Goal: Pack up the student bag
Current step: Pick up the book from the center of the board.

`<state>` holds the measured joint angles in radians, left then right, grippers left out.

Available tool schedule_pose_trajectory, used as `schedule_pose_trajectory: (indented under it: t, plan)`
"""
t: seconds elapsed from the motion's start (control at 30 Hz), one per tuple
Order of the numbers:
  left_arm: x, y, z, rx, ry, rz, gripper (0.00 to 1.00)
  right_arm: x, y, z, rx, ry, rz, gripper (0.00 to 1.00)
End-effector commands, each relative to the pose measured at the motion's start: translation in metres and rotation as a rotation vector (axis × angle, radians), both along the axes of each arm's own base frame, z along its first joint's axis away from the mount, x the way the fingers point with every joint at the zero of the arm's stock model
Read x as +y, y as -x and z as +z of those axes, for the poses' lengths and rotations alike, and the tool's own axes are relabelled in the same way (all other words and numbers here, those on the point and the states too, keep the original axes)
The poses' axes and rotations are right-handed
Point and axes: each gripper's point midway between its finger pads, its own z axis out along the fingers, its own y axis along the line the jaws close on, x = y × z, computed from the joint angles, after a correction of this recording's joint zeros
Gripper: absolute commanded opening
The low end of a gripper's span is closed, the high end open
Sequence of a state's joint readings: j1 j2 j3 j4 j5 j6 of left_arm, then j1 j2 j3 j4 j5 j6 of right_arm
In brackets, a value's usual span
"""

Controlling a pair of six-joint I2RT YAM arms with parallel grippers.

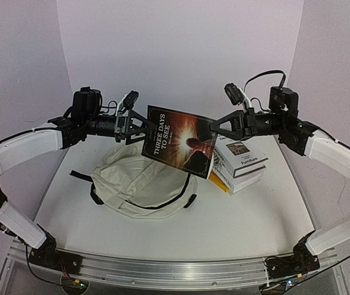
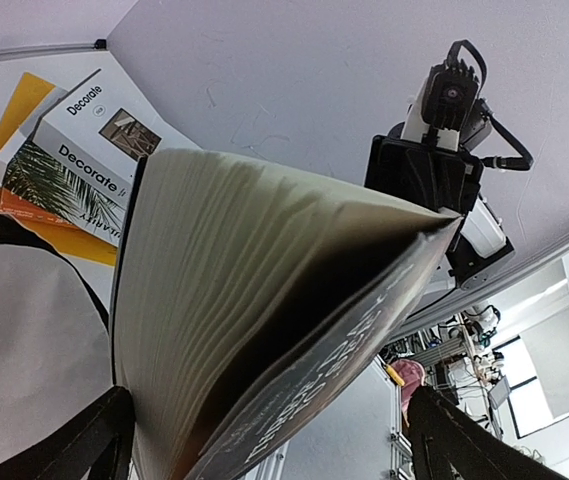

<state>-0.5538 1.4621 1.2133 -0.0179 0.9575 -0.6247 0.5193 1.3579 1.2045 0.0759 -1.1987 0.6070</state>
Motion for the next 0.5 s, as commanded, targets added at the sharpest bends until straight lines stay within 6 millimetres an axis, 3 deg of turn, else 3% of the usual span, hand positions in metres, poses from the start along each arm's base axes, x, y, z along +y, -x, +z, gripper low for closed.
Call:
schedule_pose_trajectory:
  t: [0.0, 0.3, 0.47]
  plan:
    - [-0.007, 0.002, 0.007, -0.050, -0.002, -0.019, 0.95, 0.001, 0.011, 0.041, -0.156, -0.090, 0.038, 0.00]
    - [-0.007, 0.002, 0.001, -0.055, -0.015, -0.029, 0.96, 0.001, 0.017, 0.049, -0.164, -0.115, 0.064, 0.00]
    - [0.005, -0.018, -0.024, -0.088, -0.169, 0.118, 0.99, 0.000, 0.022, 0.053, -0.169, -0.123, 0.076, 0.00]
